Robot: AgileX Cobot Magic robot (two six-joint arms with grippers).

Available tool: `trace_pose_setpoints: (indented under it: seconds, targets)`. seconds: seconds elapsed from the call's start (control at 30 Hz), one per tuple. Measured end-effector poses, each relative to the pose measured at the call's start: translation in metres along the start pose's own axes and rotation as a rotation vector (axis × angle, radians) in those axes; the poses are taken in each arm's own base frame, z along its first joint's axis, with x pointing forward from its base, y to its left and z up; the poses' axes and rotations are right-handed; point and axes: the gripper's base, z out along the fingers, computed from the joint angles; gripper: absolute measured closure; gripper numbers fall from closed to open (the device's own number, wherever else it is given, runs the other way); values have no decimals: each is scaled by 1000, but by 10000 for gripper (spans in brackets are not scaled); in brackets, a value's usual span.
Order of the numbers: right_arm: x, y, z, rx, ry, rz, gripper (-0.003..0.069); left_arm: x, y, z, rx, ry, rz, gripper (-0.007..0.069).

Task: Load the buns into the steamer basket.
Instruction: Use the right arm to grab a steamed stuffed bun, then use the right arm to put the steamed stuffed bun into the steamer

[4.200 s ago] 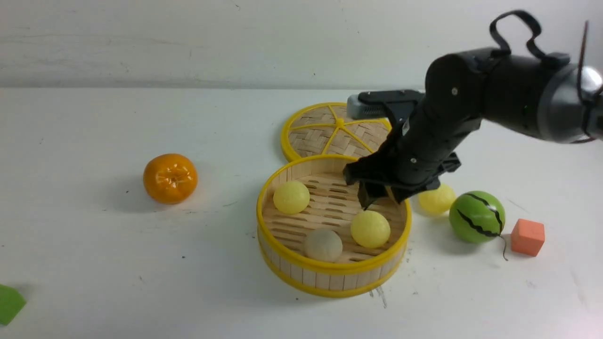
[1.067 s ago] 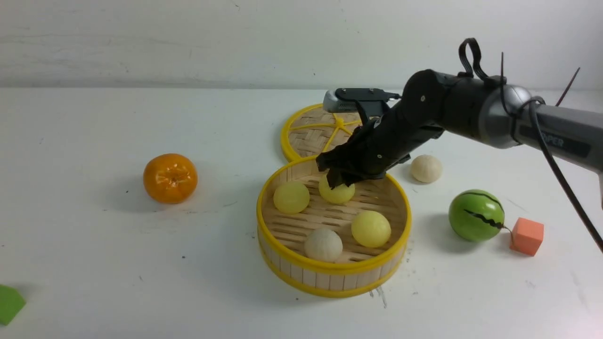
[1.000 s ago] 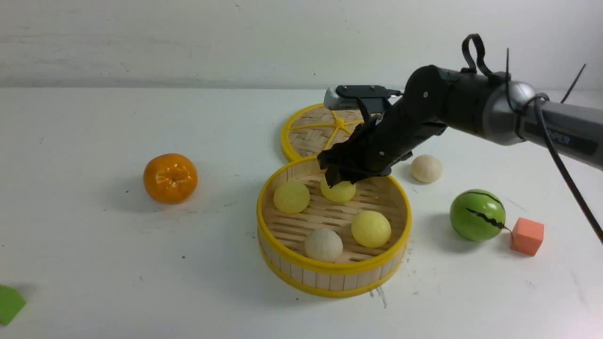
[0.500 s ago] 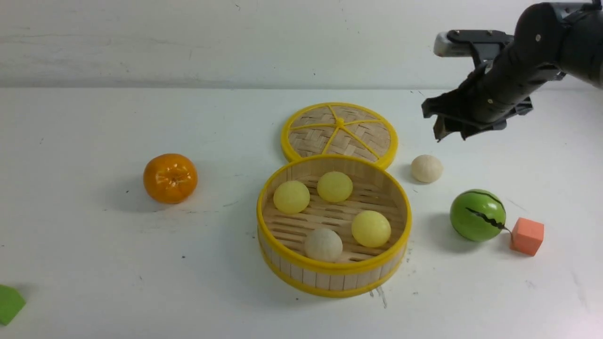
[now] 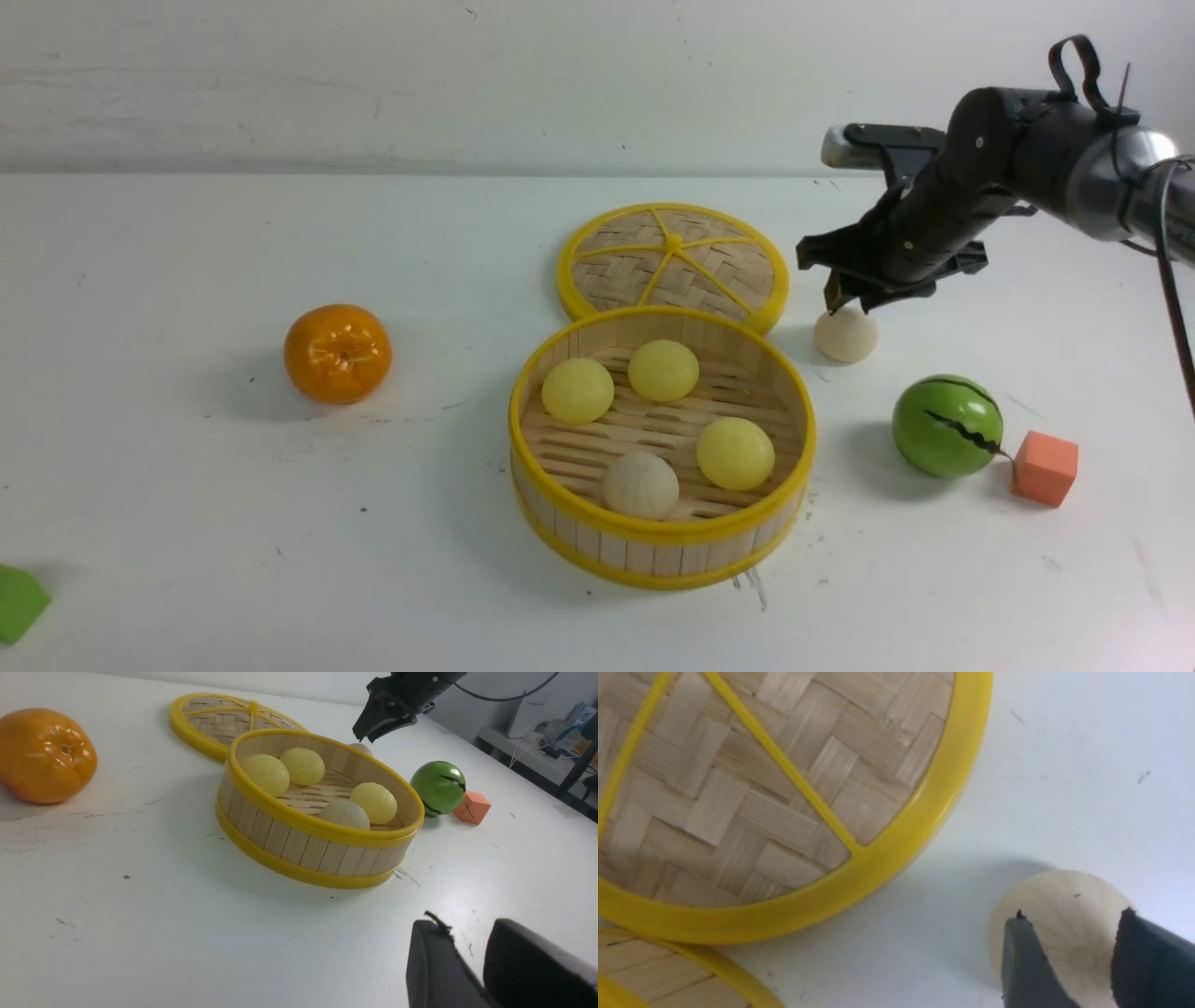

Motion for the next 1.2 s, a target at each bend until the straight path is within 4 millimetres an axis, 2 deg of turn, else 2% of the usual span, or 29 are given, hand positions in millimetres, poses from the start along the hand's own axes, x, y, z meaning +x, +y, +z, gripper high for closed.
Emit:
trace_pose_setpoints:
  seconds: [0.07, 0.37, 0.5, 0.53, 0.57, 0.63, 0.7, 0.83, 0.97, 1.0, 1.03, 1.07, 1.13, 1.2]
  targets:
    - [2, -2, 7, 8, -1, -5, 386, 0, 0, 0, 0, 1, 0, 452]
    - [0, -3, 10, 23, -20, -19, 407, 0, 0, 0, 0, 1, 0, 442]
    - [1, -4, 13, 24, -12, -19, 479, 0, 0, 0, 0, 2, 0, 441]
    - [1, -4, 13, 24, -14, -19, 524, 0, 0, 0, 0, 2, 0, 440]
    - [1, -4, 13, 24, -14, -19, 531, 0, 0, 0, 0, 2, 0, 439]
    - [1, -4, 13, 24, -15, -33, 613, 0, 0, 0, 0, 2, 0, 438]
    - [1, -4, 13, 24, -15, -51, 653, 0, 0, 0, 0, 2, 0, 435]
    - [1, -3, 8, 23, -6, -82, 659, 0, 0, 0, 0, 2, 0, 431]
    - [-7, 3, -25, 14, -10, -97, 659, 0, 0, 0, 0, 2, 0, 425]
    - [-8, 3, -28, 13, -11, -97, 659, 0, 0, 0, 0, 2, 0, 425]
    - [-11, 7, -46, -2, -14, -107, 659, 0, 0, 0, 0, 2, 0, 425]
    - [-12, 10, -55, -11, -15, -111, 659, 0, 0, 0, 0, 2, 0, 425]
    - [-12, 23, -85, -66, 2, -130, 659, 0, 0, 0, 0, 2, 0, 425]
    - [-9, 37, -102, -112, 17, -152, 659, 0, 0, 0, 0, 2, 0, 425]
